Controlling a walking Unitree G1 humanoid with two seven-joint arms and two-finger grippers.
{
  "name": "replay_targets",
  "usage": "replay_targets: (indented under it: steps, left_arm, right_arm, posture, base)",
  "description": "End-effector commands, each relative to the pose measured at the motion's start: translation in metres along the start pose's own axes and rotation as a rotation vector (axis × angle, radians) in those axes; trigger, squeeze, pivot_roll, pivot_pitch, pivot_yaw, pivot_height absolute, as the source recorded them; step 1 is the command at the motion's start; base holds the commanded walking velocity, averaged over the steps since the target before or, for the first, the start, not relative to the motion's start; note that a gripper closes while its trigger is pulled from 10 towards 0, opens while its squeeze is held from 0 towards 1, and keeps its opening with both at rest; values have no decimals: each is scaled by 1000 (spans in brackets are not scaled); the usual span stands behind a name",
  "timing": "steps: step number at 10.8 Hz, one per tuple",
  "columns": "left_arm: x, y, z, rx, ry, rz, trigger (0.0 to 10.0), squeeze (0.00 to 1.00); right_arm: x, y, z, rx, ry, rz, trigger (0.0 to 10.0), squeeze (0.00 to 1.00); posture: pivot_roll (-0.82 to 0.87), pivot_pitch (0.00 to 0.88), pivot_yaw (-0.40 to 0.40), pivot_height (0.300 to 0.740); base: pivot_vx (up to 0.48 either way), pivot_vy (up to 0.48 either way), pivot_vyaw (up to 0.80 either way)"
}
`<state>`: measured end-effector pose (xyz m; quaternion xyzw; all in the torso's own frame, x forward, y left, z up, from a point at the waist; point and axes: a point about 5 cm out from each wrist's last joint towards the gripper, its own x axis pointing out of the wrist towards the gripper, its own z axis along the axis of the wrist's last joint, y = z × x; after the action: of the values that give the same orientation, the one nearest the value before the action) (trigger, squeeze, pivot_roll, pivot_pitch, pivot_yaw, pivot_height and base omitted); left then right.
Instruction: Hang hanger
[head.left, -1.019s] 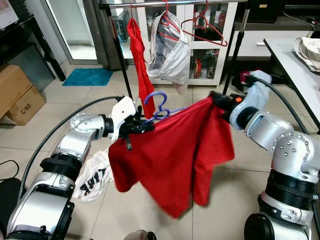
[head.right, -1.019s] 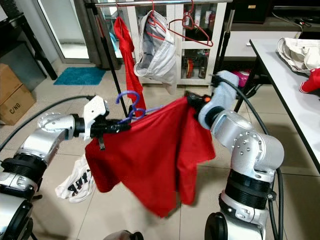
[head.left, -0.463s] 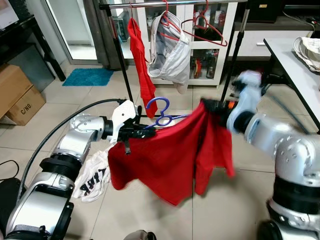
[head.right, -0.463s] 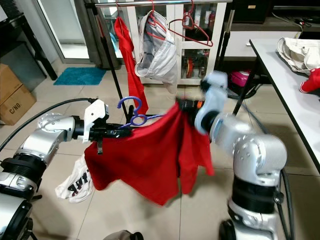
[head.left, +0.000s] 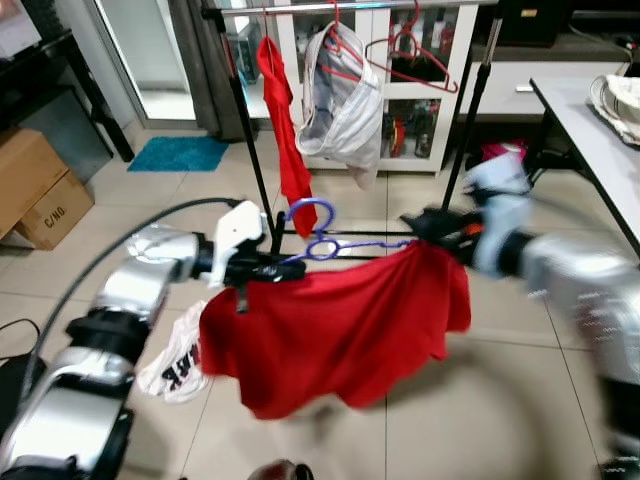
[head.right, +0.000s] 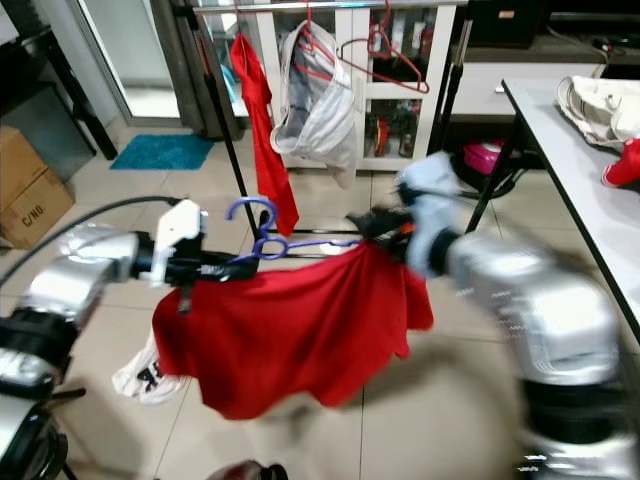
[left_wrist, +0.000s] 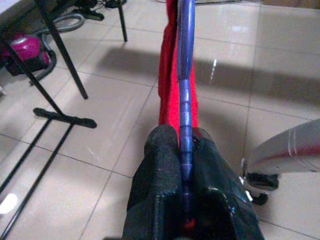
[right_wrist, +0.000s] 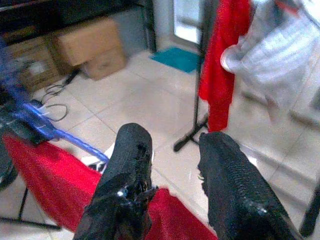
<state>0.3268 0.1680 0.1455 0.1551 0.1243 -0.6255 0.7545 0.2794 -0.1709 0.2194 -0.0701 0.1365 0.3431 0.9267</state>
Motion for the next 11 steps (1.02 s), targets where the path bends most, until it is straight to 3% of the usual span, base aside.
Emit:
replay_targets:
  steps: [1,3,4,6,9,10,11]
  left_arm:
    - [-6,1,6,25,-18,-5,0,0]
    - [-5,-6,12,49,-20,-88,0,0]
    - [-5,-8,13,64,-6,-111,0,0]
    - [-2,-12,19,116,24,-160,0,0]
    - [0,-15,24,153,50,-195,0,0]
    - [1,-14,26,157,46,-190,0,0]
    - [1,-13,26,157,39,-180,0,0]
  right_arm:
    - [-1,12,6,-71,-38,113,10000,0]
    - [-2,36,3,-245,-14,351,10000,0]
    - [2,44,0,-278,-2,411,10000,0]
    - [20,52,-7,-331,22,446,10000,0]
    - [30,59,-4,-337,-6,476,10000,0]
    - [30,66,-5,-326,-9,537,2196,0]
    - [31,67,-7,-325,-1,548,0,0]
  posture:
    - [-168,0,143,740]
    - [-165,0,141,740]
    - [-165,0,141,740]
    - [-155,0,133,740]
    - [-152,0,133,740]
    - [-150,0,131,740]
    - [-151,0,129,740]
  base:
    - [0,0,0]
    - [0,0,0]
    - [0,0,0]
    - [0,0,0]
    - [0,0,0]
    - [0,0,0]
    - [0,0,0]
